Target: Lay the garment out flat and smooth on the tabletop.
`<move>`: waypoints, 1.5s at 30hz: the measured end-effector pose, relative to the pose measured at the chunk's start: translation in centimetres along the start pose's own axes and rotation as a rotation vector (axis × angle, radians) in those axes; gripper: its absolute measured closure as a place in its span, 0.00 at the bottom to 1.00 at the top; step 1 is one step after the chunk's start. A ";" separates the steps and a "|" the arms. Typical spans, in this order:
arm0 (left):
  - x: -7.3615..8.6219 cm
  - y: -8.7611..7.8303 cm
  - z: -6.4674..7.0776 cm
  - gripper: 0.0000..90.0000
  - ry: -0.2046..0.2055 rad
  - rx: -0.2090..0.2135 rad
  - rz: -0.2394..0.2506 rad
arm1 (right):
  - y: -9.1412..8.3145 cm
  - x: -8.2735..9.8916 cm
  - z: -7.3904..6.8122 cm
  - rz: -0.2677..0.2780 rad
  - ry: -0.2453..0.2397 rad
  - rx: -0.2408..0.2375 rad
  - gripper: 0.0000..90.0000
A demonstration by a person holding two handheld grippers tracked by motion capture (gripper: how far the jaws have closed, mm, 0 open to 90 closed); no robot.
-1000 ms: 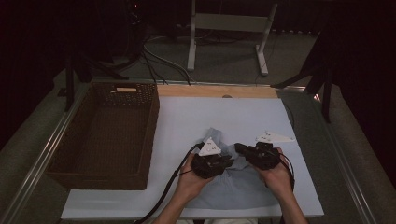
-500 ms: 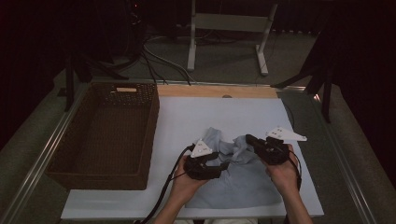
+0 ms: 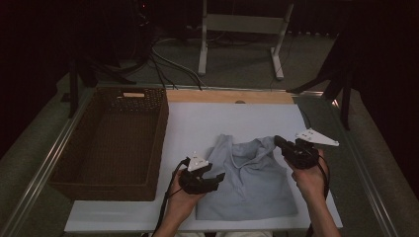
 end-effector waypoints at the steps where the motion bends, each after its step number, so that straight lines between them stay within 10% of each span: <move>1: 0.2 -0.2 -0.1 0.47 -0.002 -0.003 -0.004 | 0.0 0.0 0.1 -0.001 -0.003 0.004 1.00; 17: 2.0 -0.3 -1.5 0.49 -0.006 -0.097 -0.080 | 0.0 -0.5 1.7 0.002 -0.002 0.087 1.00; 27: 1.8 -0.3 -2.3 0.97 -0.015 -0.118 -0.126 | 0.2 -0.5 2.8 -0.012 0.010 0.107 0.99; 34: 1.7 -0.4 -2.2 0.97 -0.014 -0.109 -0.118 | -0.3 -0.3 2.9 0.029 0.028 0.090 0.54; 45: 1.5 -0.5 -2.2 0.97 -0.023 -0.101 -0.107 | 0.0 3.8 2.2 -0.128 -0.052 0.064 0.52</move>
Point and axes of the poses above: each handheld gripper's, and its own axes: y roughly forward along the jaws, x roughly out of its underside, z roughly to its right, the point moved 2 cm from there along y, roughly forward along the jaws, and after that the axes turned 9 degrees about z, right-handed, at the moved point
